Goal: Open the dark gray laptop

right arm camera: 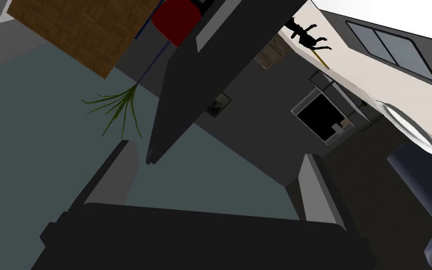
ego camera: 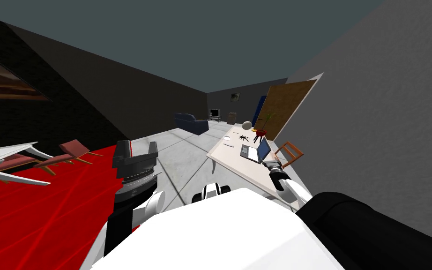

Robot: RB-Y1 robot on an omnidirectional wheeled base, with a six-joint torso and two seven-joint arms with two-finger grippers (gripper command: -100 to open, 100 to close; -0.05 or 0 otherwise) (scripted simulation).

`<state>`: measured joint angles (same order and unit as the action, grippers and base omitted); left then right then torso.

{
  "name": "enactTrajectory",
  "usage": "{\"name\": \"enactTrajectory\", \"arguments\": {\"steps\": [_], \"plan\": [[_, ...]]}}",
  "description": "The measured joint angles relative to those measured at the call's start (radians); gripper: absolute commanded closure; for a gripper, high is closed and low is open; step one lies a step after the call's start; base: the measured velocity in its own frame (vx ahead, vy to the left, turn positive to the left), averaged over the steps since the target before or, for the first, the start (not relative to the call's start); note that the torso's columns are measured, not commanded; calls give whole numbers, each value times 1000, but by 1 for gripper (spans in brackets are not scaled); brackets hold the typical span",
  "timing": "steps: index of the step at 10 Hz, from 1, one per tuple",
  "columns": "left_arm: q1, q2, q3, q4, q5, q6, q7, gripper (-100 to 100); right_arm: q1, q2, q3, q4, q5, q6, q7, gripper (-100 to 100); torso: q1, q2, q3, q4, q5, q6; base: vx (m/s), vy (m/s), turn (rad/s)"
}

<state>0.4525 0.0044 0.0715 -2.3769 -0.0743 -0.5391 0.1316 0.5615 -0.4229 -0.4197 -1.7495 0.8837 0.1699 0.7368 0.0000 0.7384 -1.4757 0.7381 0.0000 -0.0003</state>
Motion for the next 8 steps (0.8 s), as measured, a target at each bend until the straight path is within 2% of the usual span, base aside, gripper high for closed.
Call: {"name": "enactTrajectory", "arguments": {"steps": [1,4,6,7,8], "plan": [[0,0,0,0,0,0,0,0,4,-27,-9,18,20,28,17,-100,0,0,0,0,0,0,16,9,86],[0,0,0,0,0,0,0,0,3,-55,-48,69,83,61,52,-100,0,-1,0,0,0,0,18,16,203],[0,0,0,0,0,0,0,0,8,-66,-80,98,150,91,84,-100,0,-1,0,0,0,1,22,17,158],[0,0,0,0,0,0,0,0,24,-84,-84,95,159,115,101,-100,0,0,0,0,1,0,18,14,135],[0,0,0,0,0,0,0,0,22,-98,-90,108,177,137,117,-100,0,-1,-1,0,1,-1,12,8,119]]}}
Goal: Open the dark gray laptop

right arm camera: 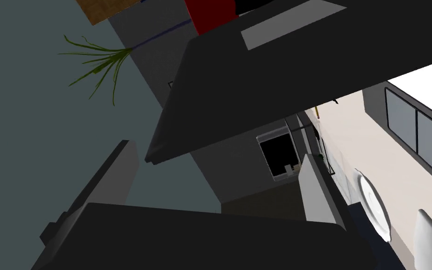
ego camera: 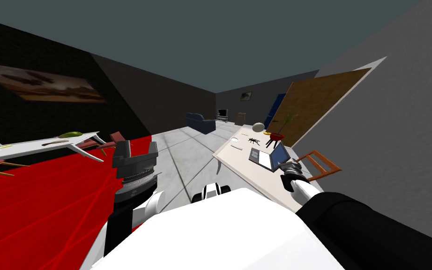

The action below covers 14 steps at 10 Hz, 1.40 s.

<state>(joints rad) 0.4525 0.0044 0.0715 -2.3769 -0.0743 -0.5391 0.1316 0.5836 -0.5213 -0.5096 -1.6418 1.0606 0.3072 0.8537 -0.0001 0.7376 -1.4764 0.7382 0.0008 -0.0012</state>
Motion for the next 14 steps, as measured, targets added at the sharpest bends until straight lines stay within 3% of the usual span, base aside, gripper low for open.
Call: {"name": "enactTrajectory", "arguments": {"steps": [3,12,13,14], "plan": [[0,0,0,0,0,0,0,0,-8,-33,-32,44,51,13,16,-100,0,1,0,0,-1,2,-18,-3,195],[0,0,0,0,0,0,0,0,-60,-111,-83,226,-54,128,49,-100,0,0,0,0,-1,1,-118,6,246],[0,0,0,0,0,0,0,0,-61,-112,-84,230,-53,130,48,100,-1,-2,-1,-1,-1,2,18,-8,-210],[0,0,0,0,0,0,0,0,-58,-111,-82,221,-55,129,50,100,-1,-4,-2,-2,-1,2,86,-18,-233]]}}
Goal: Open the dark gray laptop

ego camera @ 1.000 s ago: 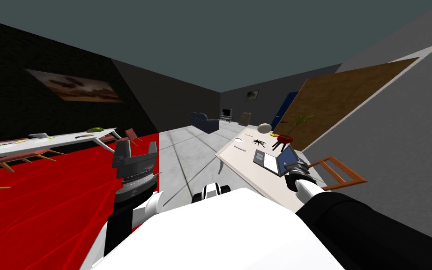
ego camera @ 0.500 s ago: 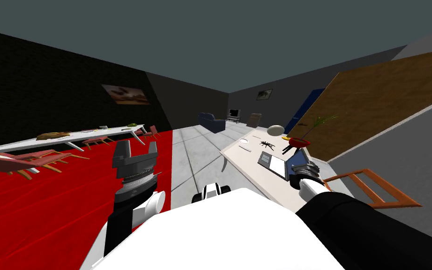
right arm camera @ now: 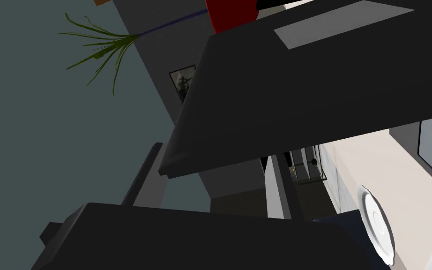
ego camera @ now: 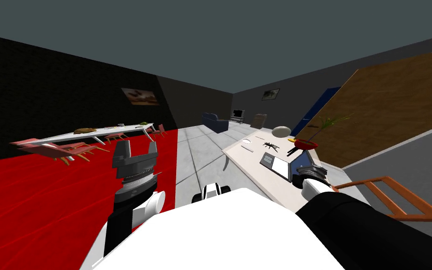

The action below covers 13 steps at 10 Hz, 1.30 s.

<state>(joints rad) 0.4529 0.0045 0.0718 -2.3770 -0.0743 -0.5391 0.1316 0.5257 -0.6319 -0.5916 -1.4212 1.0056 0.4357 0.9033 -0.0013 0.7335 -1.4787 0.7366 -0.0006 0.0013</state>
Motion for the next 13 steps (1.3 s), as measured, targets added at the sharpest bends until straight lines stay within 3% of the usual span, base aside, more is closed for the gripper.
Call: {"name": "enactTrajectory", "arguments": {"steps": [9,11,13], "plan": [[0,0,0,0,0,0,0,0,40,69,38,-166,109,-107,-36,100,-5,4,4,-1,-9,0,114,-3,-236],[-1,0,0,0,0,0,0,0,37,63,31,-151,110,-96,-24,100,-7,5,5,1,-7,-8,-65,23,332],[-1,0,0,0,0,0,0,0,9,57,13,-80,144,-63,13,100,-8,0,2,-1,-10,-8,-101,8,300]]}}
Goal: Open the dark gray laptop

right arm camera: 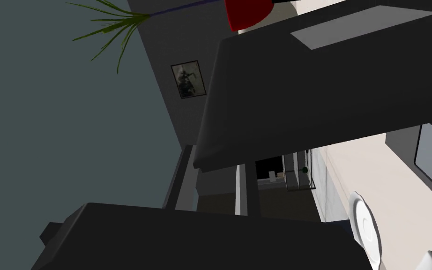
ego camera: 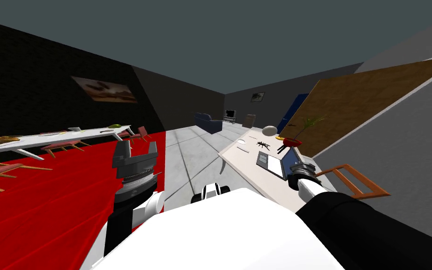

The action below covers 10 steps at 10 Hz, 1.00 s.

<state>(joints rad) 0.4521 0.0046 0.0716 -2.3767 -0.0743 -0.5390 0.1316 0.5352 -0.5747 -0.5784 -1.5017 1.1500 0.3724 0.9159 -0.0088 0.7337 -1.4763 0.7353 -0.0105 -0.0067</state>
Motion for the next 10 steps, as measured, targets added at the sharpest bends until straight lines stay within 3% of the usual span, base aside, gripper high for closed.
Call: {"name": "enactTrajectory", "arguments": {"steps": [1,3,5,7,9,10], "plan": [[0,0,0,0,0,0,0,0,2,-3,3,0,-9,11,18,100,2,-1,-1,0,1,7,-63,18,250],[0,0,0,0,0,0,0,0,-17,-11,-2,55,6,42,54,100,0,1,1,0,0,5,-67,38,265],[0,0,0,0,0,0,0,0,-12,-10,0,66,-9,68,98,100,-2,5,2,2,3,9,-49,34,193],[0,0,0,0,0,0,0,0,-28,-13,-6,112,20,82,110,100,-2,6,3,2,2,10,-68,36,313],[0,0,0,0,0,0,0,0,-37,-22,-12,153,-2,131,183,100,0,3,1,2,4,5,-74,45,306],[0,0,0,0,0,0,0,0,-46,-26,-12,173,5,138,197,100,1,3,0,2,6,11,-57,26,222]]}}
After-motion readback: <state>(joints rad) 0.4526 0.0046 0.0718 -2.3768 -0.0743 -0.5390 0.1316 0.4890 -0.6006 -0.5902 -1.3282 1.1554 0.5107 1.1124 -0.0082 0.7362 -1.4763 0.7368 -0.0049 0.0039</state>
